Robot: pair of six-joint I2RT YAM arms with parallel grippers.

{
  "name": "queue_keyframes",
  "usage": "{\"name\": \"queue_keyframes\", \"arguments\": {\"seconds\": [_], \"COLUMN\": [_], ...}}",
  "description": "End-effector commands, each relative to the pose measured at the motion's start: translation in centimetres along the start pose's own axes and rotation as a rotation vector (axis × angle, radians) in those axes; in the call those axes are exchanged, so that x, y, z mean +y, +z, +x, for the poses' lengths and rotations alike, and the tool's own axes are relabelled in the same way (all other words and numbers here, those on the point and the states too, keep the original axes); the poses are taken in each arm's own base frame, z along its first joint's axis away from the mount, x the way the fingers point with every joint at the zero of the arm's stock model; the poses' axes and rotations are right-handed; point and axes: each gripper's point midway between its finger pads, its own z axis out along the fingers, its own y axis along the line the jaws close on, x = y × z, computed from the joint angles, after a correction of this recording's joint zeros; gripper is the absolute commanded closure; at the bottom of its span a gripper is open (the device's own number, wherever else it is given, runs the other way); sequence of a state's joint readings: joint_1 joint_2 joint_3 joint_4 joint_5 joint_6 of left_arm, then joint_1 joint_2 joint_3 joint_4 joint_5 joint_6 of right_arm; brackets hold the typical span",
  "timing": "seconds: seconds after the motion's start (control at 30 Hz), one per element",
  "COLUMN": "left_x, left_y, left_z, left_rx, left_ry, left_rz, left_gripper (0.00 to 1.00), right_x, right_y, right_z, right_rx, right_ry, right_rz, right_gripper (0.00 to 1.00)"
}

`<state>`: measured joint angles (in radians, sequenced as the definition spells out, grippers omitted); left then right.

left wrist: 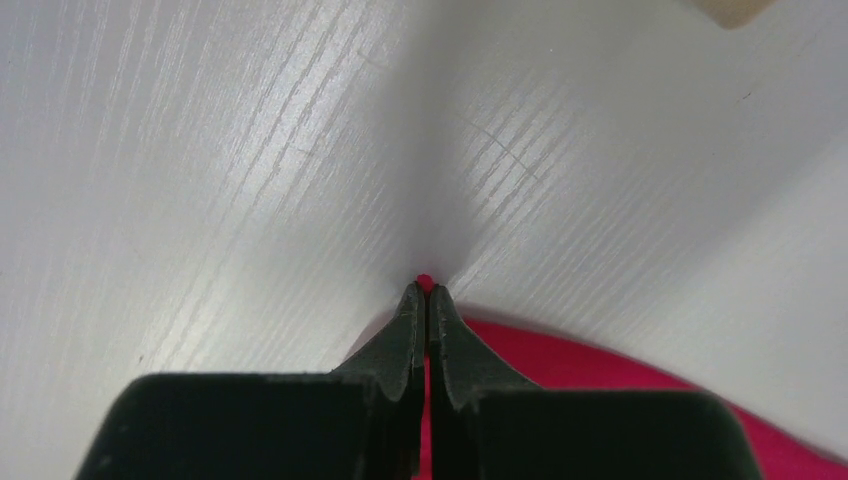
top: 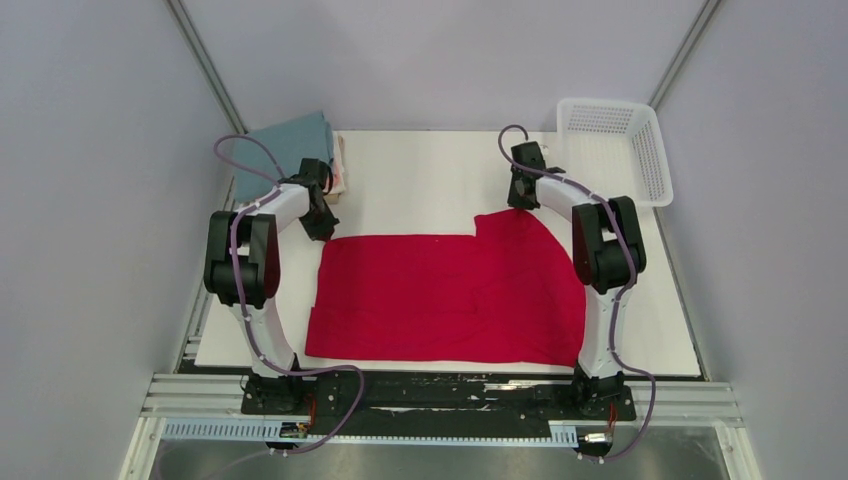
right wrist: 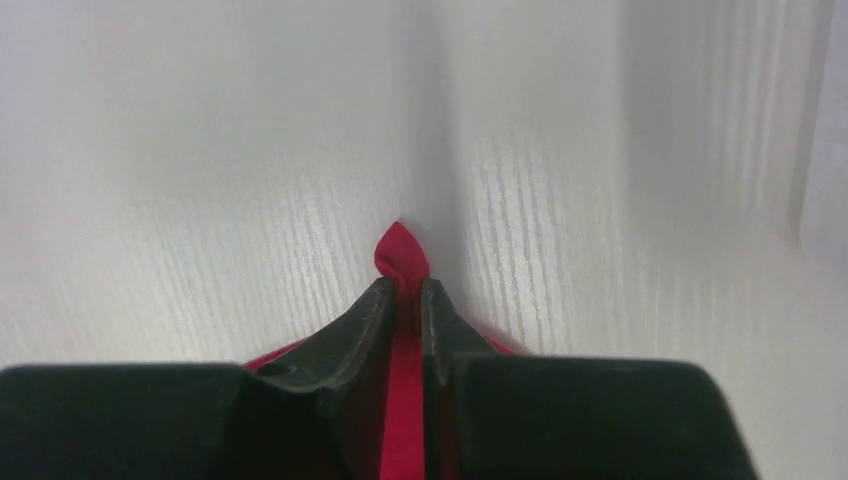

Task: Fold and stack the t-shirts
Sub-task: Grab the side of the flattened tshirt furthest away from the robot with both arms, then fold the other side of the tshirt into a rectangle

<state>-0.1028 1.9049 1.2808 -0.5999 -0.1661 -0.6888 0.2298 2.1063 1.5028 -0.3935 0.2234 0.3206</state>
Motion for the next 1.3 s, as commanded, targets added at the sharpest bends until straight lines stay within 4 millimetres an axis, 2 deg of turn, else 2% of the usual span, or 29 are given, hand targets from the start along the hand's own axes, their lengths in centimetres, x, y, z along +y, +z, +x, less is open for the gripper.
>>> {"name": "queue_keyframes", "arguments": {"seconds": [0.0, 0.07, 0.23, 0.3, 0.37, 0.47, 0.5, 0.53, 0.63, 0.7, 0.73, 0.83, 0.93, 1.13, 1.27], "left_x": [-2.1, -2.3, -3.2, -3.6, -3.7, -3.4, -3.8, -3.3, -3.2, -2.3, -2.3, -1.2, -0.4, 1.0, 1.7], "left_y": [-1.0, -1.2, -1.6, -1.9, -2.3, -2.5, -3.4, -3.0, -4.6, -4.8, -5.4, -5.5, -6.7, -7.7, -7.9], "left_z": [-1.1, -2.1, -4.5, -5.1, -5.2, -4.2, -4.4, -3.3, -2.4, -1.0, -1.0, 0.4, 0.8, 2.3, 3.1], "left_rx": [-0.051, -0.085, -0.138, -0.150, -0.151, -0.151, -0.172, -0.154, -0.179, -0.176, -0.191, -0.185, -0.217, -0.248, -0.251], "left_ry": [0.007, 0.005, 0.008, 0.011, 0.013, 0.011, 0.007, 0.010, 0.006, 0.012, 0.008, 0.003, -0.007, -0.023, -0.023], "left_rz": [0.090, 0.091, 0.086, 0.097, 0.104, 0.128, 0.167, 0.168, 0.219, 0.211, 0.217, 0.204, 0.214, 0.240, 0.243], "left_gripper": [1.00, 1.00, 1.00, 1.00, 1.00, 1.00, 1.00, 1.00, 1.00, 1.00, 1.00, 1.00, 1.00, 1.00, 1.00], "right_x": [1.7, 2.2, 3.0, 3.0, 2.8, 2.2, 2.0, 1.8, 1.7, 1.6, 1.4, 0.6, 0.0, -2.3, -4.1], "right_y": [0.2, 0.3, -0.5, -1.3, -2.3, -3.7, -4.3, -4.9, -6.9, -8.7, -9.4, -11.7, -14.8, -18.9, -20.6], "right_z": [-1.2, -3.3, -6.9, -7.5, -7.2, -5.6, -5.0, -4.6, -2.8, -1.8, -1.1, 1.5, 3.1, 6.9, 9.2], "right_rx": [-0.002, -0.044, -0.124, -0.139, -0.138, -0.118, -0.112, -0.111, -0.101, -0.105, -0.105, -0.092, -0.107, -0.084, -0.059], "right_ry": [-0.009, -0.014, -0.024, -0.024, -0.023, -0.013, -0.010, -0.006, -0.011, -0.016, -0.021, -0.028, -0.035, -0.049, -0.047], "right_rz": [-0.045, -0.049, -0.062, -0.066, -0.074, -0.080, -0.081, -0.084, -0.115, -0.135, -0.134, -0.139, -0.158, -0.141, -0.096], "right_gripper": [0.92, 0.99, 1.00, 1.00, 1.00, 1.00, 1.00, 1.00, 1.00, 1.00, 1.00, 1.00, 1.00, 1.00, 1.00]}}
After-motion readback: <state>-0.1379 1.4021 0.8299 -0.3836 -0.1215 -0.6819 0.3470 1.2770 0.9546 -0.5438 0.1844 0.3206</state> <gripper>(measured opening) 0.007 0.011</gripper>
